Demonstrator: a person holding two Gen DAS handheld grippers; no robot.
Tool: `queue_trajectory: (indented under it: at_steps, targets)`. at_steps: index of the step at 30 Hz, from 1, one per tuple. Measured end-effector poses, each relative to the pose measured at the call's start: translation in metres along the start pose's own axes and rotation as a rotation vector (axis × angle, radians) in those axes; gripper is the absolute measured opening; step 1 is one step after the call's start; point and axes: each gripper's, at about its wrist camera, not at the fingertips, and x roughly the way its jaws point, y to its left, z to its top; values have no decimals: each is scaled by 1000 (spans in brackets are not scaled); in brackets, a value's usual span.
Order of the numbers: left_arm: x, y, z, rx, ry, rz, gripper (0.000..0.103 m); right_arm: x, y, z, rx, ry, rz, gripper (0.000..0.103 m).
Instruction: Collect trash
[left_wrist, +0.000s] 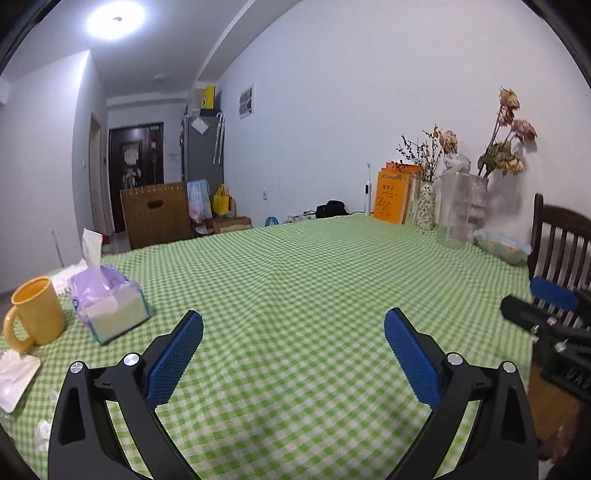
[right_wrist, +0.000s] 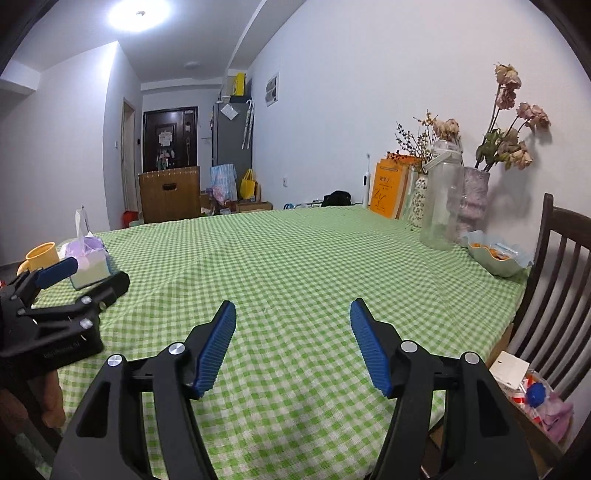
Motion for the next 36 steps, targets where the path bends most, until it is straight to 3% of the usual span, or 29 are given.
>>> queue_trajectory:
  at_steps: [6, 12, 20, 36]
  targets:
    - [-5, 12, -3, -57, -15, 1, 96, -14, 15, -8, -57, -28, 13, 67]
    - [-11, 4, -3, -19, -34, -10, 96, -16, 20, -14, -64, -45, 27, 72]
    - [-12, 4, -4, -35, -33, 23, 96, -16, 15, -15, -60, -62, -40, 84]
    - [-13, 4, -5, -39, -33, 35, 96, -19, 6, -13, 1, -57, -64, 87]
